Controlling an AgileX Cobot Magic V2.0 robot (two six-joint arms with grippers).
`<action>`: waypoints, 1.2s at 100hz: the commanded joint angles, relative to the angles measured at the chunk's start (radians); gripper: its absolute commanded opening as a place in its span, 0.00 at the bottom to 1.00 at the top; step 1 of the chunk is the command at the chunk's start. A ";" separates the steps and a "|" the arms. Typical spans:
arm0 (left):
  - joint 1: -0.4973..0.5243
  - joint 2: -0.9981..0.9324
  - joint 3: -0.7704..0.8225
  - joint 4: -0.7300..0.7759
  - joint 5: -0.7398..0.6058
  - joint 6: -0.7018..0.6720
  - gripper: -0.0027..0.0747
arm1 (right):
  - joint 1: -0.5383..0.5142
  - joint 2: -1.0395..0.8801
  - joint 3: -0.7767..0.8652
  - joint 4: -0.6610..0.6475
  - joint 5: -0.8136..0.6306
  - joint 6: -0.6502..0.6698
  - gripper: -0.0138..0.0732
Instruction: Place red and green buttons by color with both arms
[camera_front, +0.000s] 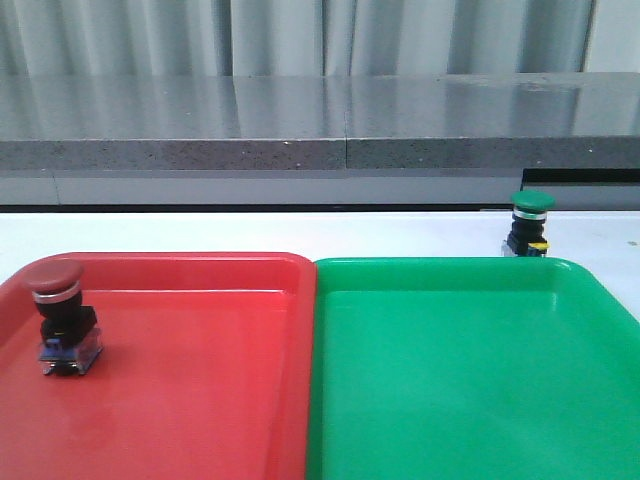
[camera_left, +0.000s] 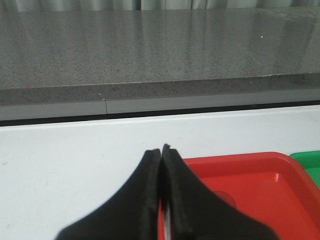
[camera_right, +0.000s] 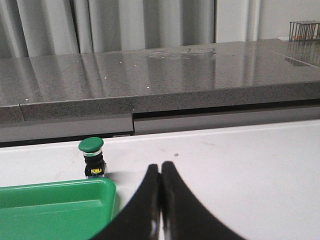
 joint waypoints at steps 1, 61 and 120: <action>0.003 -0.025 0.010 0.009 -0.116 -0.002 0.01 | -0.007 -0.023 -0.020 -0.003 -0.073 -0.005 0.08; 0.154 -0.324 0.372 -0.022 -0.376 0.054 0.01 | -0.007 -0.023 -0.020 -0.003 -0.073 -0.005 0.08; 0.154 -0.390 0.448 -0.030 -0.327 0.054 0.01 | -0.007 -0.023 -0.020 -0.003 -0.074 -0.005 0.08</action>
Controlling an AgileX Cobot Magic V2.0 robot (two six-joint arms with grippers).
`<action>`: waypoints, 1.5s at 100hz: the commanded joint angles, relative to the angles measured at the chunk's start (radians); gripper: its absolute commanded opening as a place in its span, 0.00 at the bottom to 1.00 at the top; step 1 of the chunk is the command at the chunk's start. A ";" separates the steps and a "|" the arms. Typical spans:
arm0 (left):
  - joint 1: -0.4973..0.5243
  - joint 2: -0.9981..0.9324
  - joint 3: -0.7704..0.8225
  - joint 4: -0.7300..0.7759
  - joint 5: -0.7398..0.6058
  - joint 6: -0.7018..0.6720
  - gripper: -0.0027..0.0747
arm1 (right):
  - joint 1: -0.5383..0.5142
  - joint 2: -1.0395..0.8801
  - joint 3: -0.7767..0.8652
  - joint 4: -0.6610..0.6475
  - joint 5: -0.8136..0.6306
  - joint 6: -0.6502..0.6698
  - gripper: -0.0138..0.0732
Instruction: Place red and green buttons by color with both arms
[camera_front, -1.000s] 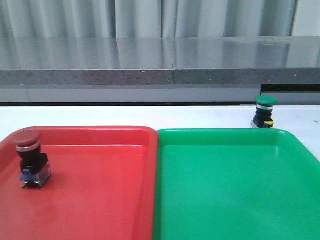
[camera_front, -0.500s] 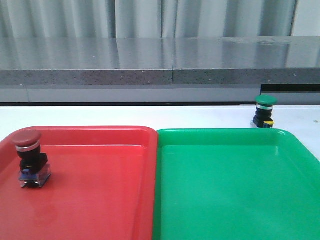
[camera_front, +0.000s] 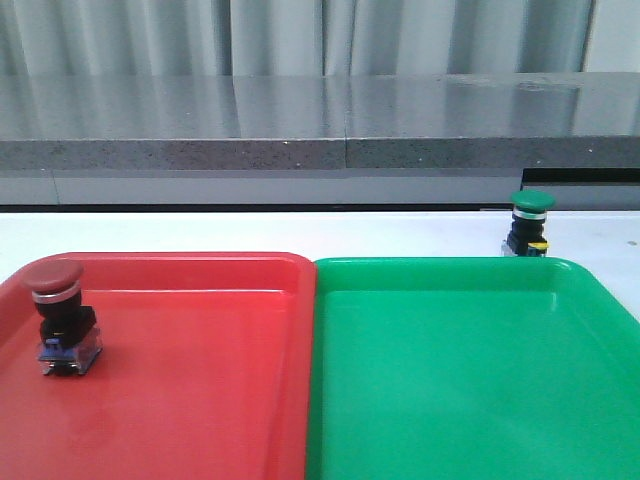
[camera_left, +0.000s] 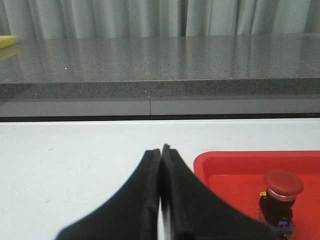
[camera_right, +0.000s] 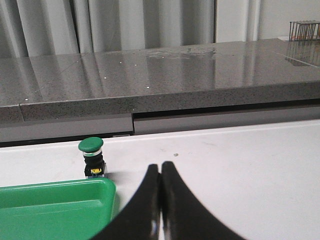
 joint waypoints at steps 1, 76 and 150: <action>0.003 -0.032 0.012 -0.010 -0.075 0.000 0.01 | -0.007 -0.023 -0.020 -0.003 -0.074 -0.005 0.08; 0.003 -0.032 0.012 -0.010 -0.075 0.000 0.01 | -0.002 0.143 -0.258 -0.004 0.195 -0.006 0.09; 0.003 -0.032 0.012 -0.010 -0.075 0.000 0.01 | 0.080 0.650 -0.624 -0.067 0.309 -0.005 0.09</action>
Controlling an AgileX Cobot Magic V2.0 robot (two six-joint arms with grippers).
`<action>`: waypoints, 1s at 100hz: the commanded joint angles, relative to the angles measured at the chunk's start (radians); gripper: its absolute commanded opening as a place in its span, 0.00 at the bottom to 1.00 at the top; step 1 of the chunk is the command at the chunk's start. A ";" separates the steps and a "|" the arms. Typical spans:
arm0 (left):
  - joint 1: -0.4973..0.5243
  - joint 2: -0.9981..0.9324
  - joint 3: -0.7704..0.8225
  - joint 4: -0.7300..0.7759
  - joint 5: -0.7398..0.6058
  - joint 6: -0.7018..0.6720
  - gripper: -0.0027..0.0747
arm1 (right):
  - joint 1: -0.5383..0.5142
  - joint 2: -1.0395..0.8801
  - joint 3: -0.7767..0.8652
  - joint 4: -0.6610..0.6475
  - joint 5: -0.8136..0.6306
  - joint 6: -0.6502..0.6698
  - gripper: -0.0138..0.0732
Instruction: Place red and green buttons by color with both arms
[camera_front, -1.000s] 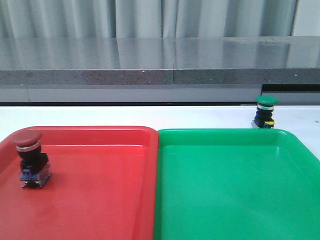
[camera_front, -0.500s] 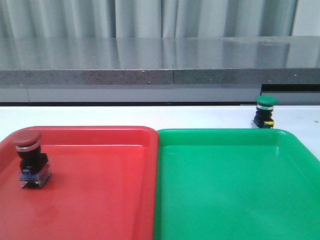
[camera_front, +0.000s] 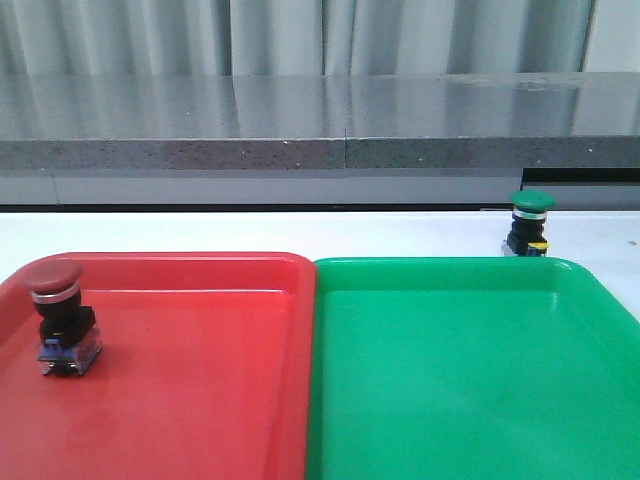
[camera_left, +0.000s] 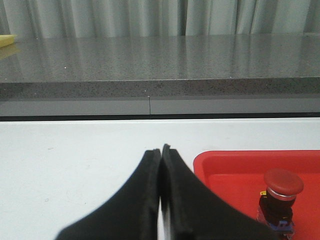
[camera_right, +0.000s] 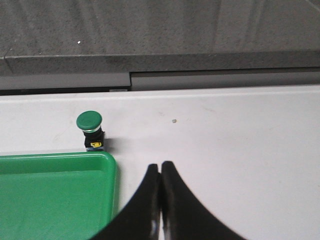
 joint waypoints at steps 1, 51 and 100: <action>0.003 -0.032 0.012 -0.008 -0.077 0.000 0.01 | 0.032 0.079 -0.079 -0.015 -0.056 -0.005 0.09; 0.003 -0.032 0.012 -0.008 -0.077 0.000 0.01 | 0.108 0.532 -0.408 0.058 0.099 -0.005 0.29; 0.003 -0.032 0.012 -0.008 -0.077 0.000 0.01 | 0.159 1.023 -0.868 0.114 0.439 -0.006 0.89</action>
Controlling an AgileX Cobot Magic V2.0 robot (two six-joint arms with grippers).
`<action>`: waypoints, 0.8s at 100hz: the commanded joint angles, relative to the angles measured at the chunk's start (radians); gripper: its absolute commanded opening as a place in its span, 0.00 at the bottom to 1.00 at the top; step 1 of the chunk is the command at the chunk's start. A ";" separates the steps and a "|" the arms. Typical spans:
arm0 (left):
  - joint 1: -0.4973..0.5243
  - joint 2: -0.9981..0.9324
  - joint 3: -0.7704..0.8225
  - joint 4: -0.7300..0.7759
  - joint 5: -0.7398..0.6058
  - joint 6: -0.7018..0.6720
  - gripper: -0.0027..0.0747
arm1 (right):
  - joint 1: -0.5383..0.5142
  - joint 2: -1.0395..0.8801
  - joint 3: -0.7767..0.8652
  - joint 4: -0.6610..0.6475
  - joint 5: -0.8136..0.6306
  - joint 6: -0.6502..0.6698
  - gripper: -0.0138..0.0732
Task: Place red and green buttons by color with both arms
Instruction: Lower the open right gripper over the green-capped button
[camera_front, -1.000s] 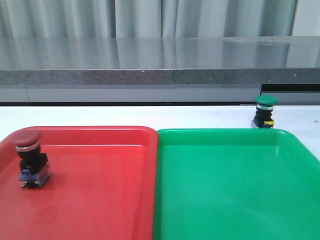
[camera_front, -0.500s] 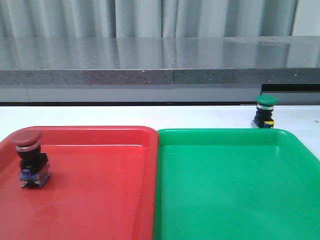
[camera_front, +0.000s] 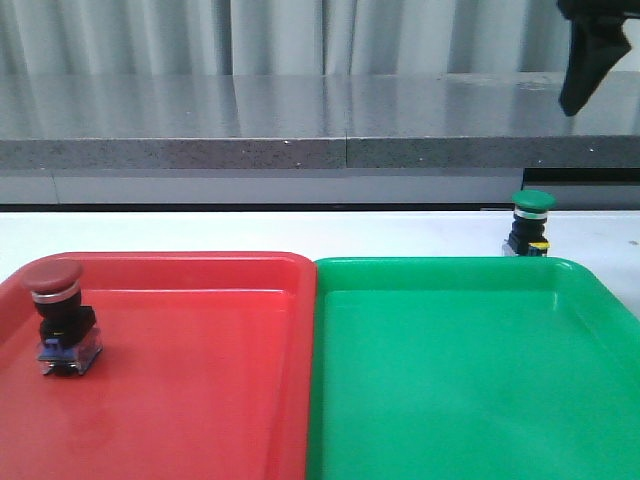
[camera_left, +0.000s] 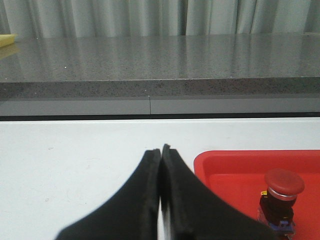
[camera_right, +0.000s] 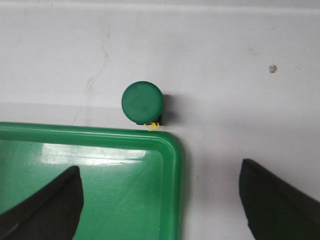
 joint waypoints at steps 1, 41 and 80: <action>0.003 -0.032 0.012 -0.008 -0.077 0.000 0.01 | 0.012 0.032 -0.103 0.005 0.024 -0.002 0.89; 0.003 -0.032 0.012 -0.008 -0.077 0.000 0.01 | 0.023 0.262 -0.252 0.005 0.068 -0.001 0.89; 0.003 -0.032 0.012 -0.008 -0.077 0.000 0.01 | 0.023 0.340 -0.252 0.024 -0.055 0.000 0.89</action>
